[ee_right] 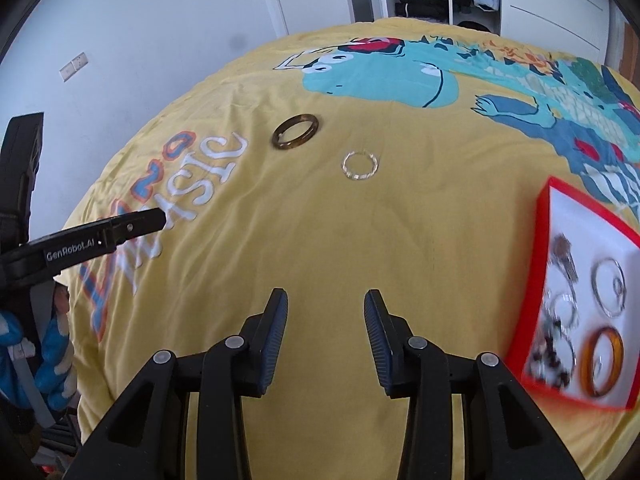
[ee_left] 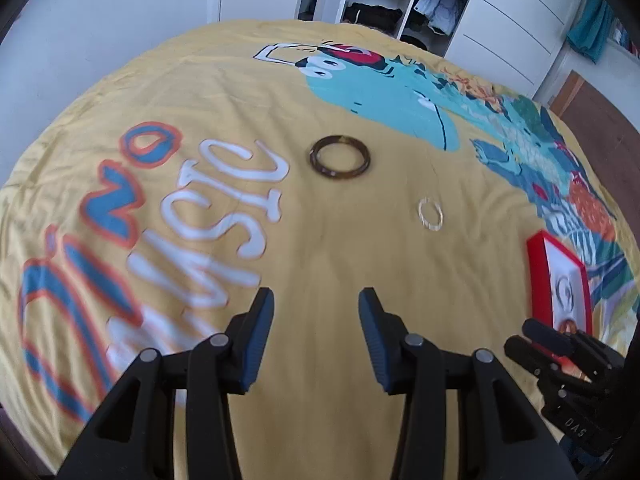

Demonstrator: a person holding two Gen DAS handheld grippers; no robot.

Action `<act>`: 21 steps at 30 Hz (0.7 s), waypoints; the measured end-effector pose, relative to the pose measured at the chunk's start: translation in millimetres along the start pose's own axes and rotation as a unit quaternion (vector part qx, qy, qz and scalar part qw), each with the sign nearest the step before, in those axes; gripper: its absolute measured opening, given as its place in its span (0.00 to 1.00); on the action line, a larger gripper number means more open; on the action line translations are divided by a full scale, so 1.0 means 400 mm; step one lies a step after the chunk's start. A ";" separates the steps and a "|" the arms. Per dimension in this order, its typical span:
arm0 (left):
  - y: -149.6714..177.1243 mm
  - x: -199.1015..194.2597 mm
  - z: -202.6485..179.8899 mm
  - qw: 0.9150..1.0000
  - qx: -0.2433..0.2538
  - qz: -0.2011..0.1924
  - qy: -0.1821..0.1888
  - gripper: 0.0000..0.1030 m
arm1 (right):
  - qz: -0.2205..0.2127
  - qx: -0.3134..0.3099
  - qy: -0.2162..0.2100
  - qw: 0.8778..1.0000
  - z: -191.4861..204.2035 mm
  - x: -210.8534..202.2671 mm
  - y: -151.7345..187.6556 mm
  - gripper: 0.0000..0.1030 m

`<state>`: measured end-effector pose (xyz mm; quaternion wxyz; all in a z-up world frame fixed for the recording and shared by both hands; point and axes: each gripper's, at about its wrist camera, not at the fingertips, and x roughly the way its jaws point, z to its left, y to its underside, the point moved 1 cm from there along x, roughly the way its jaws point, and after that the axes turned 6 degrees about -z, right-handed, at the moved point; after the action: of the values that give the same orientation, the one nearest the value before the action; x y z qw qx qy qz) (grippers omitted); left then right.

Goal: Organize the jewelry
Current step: 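Move both open tools back toward the tortoiseshell bangle and twisted hoop, then grasp the brown tortoiseshell bangle with left tool while right tool grasps the twisted silver hoop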

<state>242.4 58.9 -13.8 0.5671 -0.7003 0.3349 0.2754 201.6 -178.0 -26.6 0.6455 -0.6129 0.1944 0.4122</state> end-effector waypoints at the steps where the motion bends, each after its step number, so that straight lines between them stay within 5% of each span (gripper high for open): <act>1: -0.016 0.019 -0.001 1.000 -0.005 0.001 0.006 0.41 | -0.002 -0.001 0.000 1.000 -0.005 0.017 -0.015 0.41; 10: -0.150 0.192 -0.071 0.996 0.059 -0.004 0.071 0.41 | -0.017 -0.013 -0.007 1.000 -0.048 0.179 -0.135 0.45; 21: -0.213 0.381 -0.109 0.985 0.160 0.016 0.060 0.41 | -0.008 -0.024 -0.015 1.000 -0.087 0.313 -0.184 0.47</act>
<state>404.3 3.8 -69.4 0.6461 -0.6105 0.4192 0.1846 340.5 -167.7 -81.0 0.6364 -0.6236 0.1699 0.4210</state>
